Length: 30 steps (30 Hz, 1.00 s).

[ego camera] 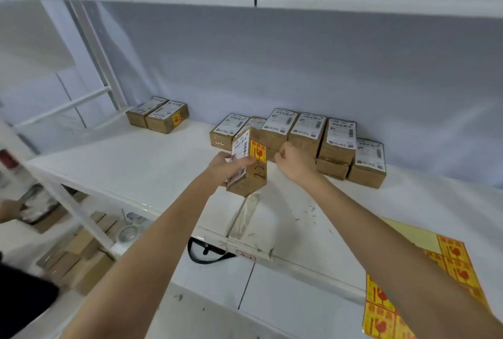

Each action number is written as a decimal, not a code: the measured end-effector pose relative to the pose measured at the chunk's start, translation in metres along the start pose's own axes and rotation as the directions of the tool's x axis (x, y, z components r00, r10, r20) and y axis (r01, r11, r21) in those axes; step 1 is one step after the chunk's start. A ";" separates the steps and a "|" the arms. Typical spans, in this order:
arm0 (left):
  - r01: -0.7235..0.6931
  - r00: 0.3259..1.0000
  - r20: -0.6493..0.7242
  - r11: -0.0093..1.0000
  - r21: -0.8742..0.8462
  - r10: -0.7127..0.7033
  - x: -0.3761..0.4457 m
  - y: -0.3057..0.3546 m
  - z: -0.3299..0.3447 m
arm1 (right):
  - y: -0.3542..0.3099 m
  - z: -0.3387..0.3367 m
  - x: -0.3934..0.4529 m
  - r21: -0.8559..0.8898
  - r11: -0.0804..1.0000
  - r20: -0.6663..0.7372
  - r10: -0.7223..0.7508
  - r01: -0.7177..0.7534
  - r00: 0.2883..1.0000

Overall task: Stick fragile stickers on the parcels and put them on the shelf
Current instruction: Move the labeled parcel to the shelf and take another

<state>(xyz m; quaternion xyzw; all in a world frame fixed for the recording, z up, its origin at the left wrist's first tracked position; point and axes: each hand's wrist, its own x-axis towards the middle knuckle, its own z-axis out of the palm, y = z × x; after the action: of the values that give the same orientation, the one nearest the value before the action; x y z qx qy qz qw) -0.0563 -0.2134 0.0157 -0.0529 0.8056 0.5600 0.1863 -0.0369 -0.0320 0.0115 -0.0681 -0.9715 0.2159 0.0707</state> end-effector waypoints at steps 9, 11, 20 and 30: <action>0.030 0.991 -0.135 0.998 0.054 -0.023 0.057 0.017 -0.043 | -0.027 -0.003 0.071 -0.378 0.925 -0.077 -0.002 -0.027 0.997; 0.032 0.992 -0.122 0.996 0.084 -0.022 0.071 0.022 -0.051 | -0.032 -0.001 0.084 -0.402 0.914 -0.049 0.049 -0.065 0.998; -0.048 0.993 -0.100 0.982 0.184 0.067 0.133 0.039 -0.082 | -0.050 0.035 0.117 -0.471 0.860 -0.019 0.212 -0.196 0.977; -0.112 0.991 -0.032 0.932 0.346 0.131 0.173 0.044 -0.096 | -0.061 0.051 0.120 -0.470 0.824 -0.165 0.270 -0.316 0.949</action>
<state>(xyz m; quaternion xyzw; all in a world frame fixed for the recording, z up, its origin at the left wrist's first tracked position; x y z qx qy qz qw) -0.2523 -0.2644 0.0217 0.0150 0.8973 0.4198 0.1355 -0.1690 -0.0878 0.0047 -0.2420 -0.9678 -0.0329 0.0613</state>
